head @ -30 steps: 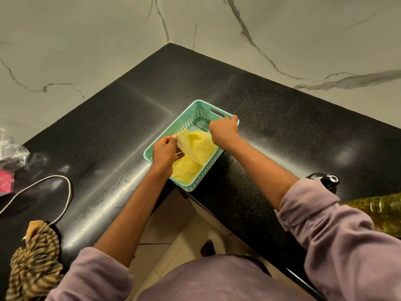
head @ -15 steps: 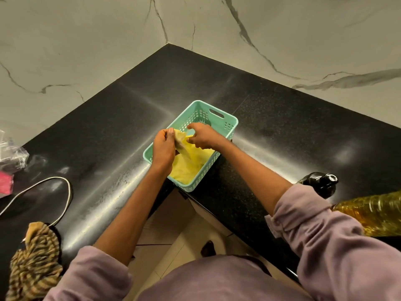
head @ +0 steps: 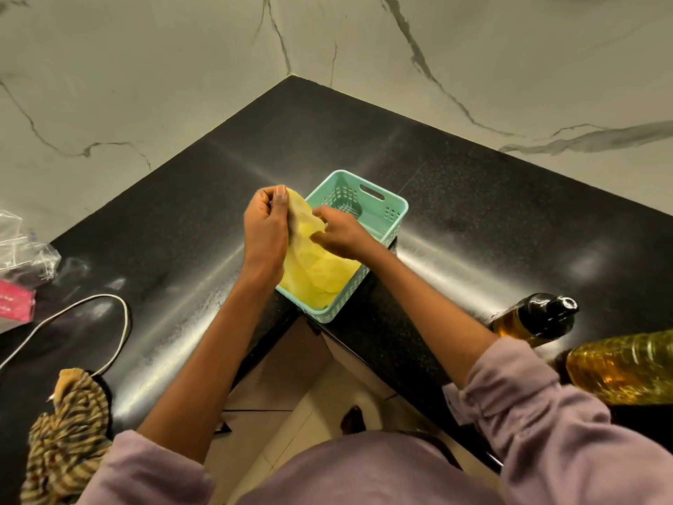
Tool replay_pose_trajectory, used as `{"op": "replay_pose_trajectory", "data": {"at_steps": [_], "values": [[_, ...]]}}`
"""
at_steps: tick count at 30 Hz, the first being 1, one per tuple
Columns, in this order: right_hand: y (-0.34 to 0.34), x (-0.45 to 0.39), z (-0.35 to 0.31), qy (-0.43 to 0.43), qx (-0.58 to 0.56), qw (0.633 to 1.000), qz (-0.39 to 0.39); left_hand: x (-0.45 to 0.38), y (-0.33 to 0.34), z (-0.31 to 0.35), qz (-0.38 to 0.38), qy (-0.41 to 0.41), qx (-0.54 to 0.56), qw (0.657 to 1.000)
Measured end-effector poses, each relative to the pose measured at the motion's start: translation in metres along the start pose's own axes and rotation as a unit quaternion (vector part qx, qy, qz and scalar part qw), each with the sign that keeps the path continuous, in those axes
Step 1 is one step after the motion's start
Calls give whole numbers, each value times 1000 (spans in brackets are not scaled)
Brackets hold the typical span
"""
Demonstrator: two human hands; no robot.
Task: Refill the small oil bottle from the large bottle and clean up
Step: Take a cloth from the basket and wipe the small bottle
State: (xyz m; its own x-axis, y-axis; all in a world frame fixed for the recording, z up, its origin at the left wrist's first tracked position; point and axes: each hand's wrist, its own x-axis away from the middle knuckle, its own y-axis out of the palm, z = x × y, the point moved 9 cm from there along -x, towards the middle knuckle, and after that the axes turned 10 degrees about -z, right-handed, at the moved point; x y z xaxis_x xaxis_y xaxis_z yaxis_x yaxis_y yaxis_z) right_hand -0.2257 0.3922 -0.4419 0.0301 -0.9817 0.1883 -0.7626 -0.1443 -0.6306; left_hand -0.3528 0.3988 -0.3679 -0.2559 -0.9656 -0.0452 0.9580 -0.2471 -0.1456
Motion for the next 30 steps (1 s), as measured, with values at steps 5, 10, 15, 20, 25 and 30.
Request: {"op": "replay_pose_trajectory", "data": {"at_steps": [5, 10, 15, 20, 25, 30], "values": [[-23, 58, -42, -142, -384, 911, 52, 7, 6, 32, -29, 27, -48, 998], [-41, 98, -37, -142, -447, 875, 122, 16, 14, 49, -62, 42, -59, 995], [-49, 147, -13, -109, -510, 829, 203, 25, 36, 51, -89, 8, -6, 996], [-37, 196, 5, -31, -587, 776, 231, 50, 75, 56, -140, -14, 15, 990], [-22, 246, 16, 11, -655, 727, 205, 68, 107, 49, -178, -22, -6, 984], [-26, 301, 39, -21, -636, 726, 260, 107, 148, 46, -252, -18, -47, 966]]}}
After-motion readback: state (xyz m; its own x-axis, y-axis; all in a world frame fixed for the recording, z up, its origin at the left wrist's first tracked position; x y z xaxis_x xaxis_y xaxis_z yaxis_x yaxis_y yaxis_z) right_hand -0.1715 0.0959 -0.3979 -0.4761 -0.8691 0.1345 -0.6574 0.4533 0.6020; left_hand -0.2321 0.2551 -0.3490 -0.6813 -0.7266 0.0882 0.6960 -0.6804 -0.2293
